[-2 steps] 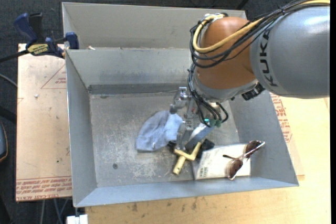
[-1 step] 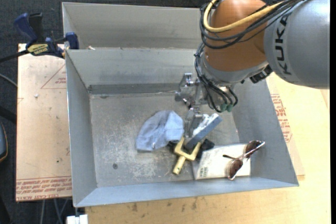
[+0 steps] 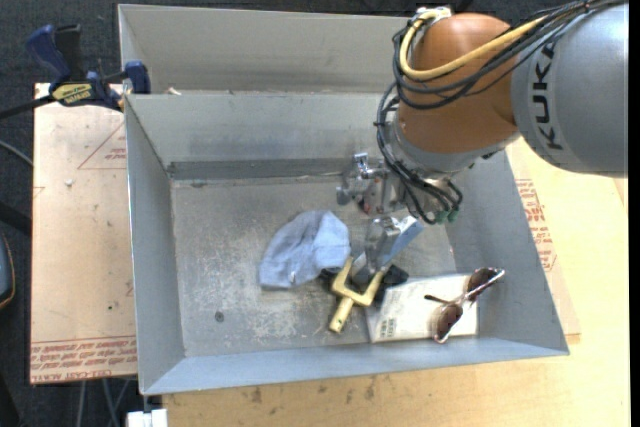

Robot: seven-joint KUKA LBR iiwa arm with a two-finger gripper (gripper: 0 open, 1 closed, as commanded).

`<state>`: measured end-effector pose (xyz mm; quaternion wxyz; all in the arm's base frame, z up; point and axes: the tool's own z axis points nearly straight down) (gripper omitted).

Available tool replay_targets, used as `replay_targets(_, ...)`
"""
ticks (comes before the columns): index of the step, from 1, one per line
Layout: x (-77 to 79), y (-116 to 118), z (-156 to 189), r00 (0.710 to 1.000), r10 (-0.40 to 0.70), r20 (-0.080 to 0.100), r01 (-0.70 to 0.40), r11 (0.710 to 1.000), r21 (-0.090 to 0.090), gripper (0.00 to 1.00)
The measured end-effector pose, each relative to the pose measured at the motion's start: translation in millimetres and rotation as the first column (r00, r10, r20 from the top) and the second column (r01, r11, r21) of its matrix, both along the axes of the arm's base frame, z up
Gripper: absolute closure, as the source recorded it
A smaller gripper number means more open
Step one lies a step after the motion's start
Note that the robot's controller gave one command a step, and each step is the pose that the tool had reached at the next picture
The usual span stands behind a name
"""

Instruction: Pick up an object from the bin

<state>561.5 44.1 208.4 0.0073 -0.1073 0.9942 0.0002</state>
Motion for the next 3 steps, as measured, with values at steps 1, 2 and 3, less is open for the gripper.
replay_targets(1, -13.5, -5, -64, 0.993, 0.117, -0.010, -0.117, 0.993, -0.001, 0.00)
replay_targets(2, -7.3, 0, -88, 0.954, 0.301, -0.015, -0.301, 0.954, 0.000, 0.00)
replay_targets(3, -7.3, -26, -111, 0.754, 0.656, 0.017, -0.656, 0.754, 0.008, 1.00)
